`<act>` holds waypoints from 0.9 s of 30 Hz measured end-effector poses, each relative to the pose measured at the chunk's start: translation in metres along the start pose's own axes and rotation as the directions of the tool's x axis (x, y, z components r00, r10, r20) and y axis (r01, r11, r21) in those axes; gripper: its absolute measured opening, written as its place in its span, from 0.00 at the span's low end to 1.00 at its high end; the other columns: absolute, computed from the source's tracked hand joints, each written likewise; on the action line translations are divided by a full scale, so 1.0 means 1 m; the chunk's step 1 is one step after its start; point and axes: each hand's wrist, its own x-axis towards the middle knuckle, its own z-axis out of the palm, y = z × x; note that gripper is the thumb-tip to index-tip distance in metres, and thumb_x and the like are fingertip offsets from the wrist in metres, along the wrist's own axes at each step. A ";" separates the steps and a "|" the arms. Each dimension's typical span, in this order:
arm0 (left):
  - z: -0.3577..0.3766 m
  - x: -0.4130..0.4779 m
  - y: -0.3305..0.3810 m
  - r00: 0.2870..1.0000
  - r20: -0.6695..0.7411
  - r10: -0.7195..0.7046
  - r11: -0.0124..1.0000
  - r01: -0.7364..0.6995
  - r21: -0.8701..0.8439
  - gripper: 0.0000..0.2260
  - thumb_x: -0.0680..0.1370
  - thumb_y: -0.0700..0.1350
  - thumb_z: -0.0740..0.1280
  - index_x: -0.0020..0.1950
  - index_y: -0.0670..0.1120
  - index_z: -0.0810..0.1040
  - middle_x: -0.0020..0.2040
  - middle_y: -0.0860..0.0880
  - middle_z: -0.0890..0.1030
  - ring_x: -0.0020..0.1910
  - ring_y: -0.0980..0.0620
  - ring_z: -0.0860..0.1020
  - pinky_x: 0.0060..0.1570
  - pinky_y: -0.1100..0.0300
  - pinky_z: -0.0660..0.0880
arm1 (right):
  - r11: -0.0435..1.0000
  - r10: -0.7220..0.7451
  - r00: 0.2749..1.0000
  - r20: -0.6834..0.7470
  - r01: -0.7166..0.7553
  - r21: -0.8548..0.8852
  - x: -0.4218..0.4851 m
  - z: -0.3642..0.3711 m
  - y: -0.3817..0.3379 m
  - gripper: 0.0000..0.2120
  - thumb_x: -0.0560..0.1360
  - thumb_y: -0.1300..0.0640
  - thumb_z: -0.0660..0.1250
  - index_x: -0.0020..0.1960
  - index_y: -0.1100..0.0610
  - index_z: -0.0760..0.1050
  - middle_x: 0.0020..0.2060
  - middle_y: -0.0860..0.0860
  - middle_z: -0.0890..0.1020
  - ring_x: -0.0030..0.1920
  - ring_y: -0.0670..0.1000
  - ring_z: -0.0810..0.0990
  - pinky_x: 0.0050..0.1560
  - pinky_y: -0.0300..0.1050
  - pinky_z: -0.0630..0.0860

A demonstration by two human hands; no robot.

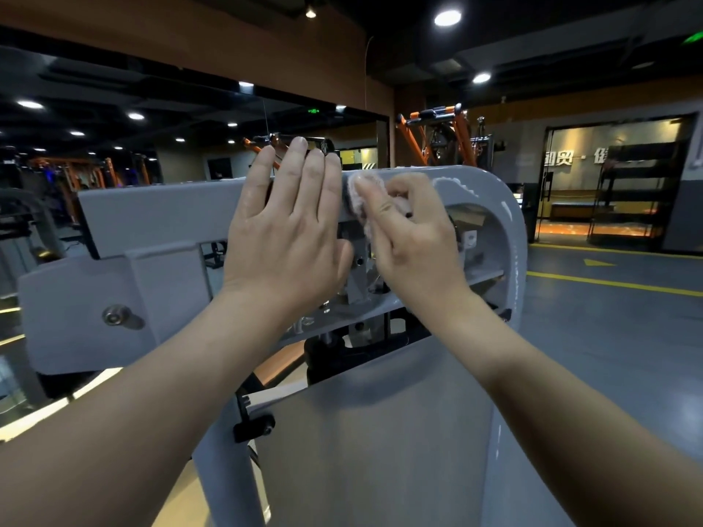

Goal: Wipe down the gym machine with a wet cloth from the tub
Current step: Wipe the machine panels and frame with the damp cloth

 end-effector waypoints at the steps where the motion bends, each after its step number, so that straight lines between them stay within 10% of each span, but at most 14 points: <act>1: 0.000 0.000 0.000 1.000 0.007 0.003 1.000 -0.003 0.005 0.33 0.80 0.55 0.51 0.80 0.37 0.56 0.79 0.38 0.65 0.81 0.40 0.57 0.80 0.40 0.49 | 1.000 0.017 1.000 -0.015 -0.018 -0.023 -0.002 0.000 0.007 0.19 0.82 0.64 0.63 0.72 0.61 0.74 0.53 0.62 0.77 0.50 0.59 0.77 0.46 0.52 0.79; 5: 0.001 0.000 0.000 1.000 0.011 -0.001 1.000 0.001 0.031 0.34 0.80 0.56 0.50 0.80 0.37 0.55 0.78 0.38 0.65 0.81 0.40 0.58 0.80 0.41 0.49 | 0.957 0.209 0.962 -0.174 -0.238 -0.167 -0.002 -0.001 0.016 0.19 0.82 0.62 0.61 0.72 0.59 0.76 0.54 0.61 0.77 0.52 0.58 0.76 0.48 0.49 0.77; 11: 0.000 0.000 0.001 1.000 0.016 -0.002 1.000 0.002 0.026 0.33 0.80 0.55 0.49 0.80 0.37 0.56 0.78 0.39 0.65 0.80 0.40 0.58 0.80 0.41 0.49 | 0.987 0.022 0.997 -0.079 -0.034 -0.158 -0.019 0.003 0.016 0.21 0.78 0.70 0.68 0.69 0.59 0.78 0.51 0.62 0.78 0.47 0.60 0.77 0.44 0.51 0.77; 15: -0.001 0.001 0.001 1.000 0.009 -0.008 1.000 0.008 0.018 0.33 0.80 0.54 0.50 0.80 0.37 0.57 0.77 0.39 0.66 0.80 0.40 0.59 0.80 0.41 0.49 | 0.954 0.279 0.951 -0.136 -0.290 -0.075 -0.015 -0.002 0.016 0.14 0.85 0.59 0.62 0.68 0.59 0.77 0.47 0.51 0.73 0.45 0.50 0.73 0.42 0.49 0.76; 20: -0.001 0.000 0.002 1.000 0.012 -0.013 1.000 0.013 -0.003 0.32 0.80 0.53 0.49 0.80 0.37 0.57 0.77 0.38 0.67 0.80 0.39 0.59 0.80 0.41 0.49 | 0.993 -0.003 1.000 -0.007 0.002 -0.114 -0.005 0.000 -0.006 0.20 0.78 0.69 0.67 0.69 0.60 0.78 0.47 0.60 0.77 0.44 0.59 0.75 0.39 0.52 0.76; 27: -0.001 0.000 0.001 1.000 0.009 -0.009 1.000 0.009 -0.016 0.32 0.81 0.54 0.50 0.80 0.36 0.58 0.77 0.38 0.67 0.80 0.39 0.59 0.80 0.41 0.50 | 0.986 0.069 0.995 -0.072 -0.079 -0.150 0.002 0.006 -0.010 0.18 0.83 0.63 0.61 0.72 0.63 0.74 0.45 0.59 0.75 0.42 0.56 0.74 0.39 0.47 0.74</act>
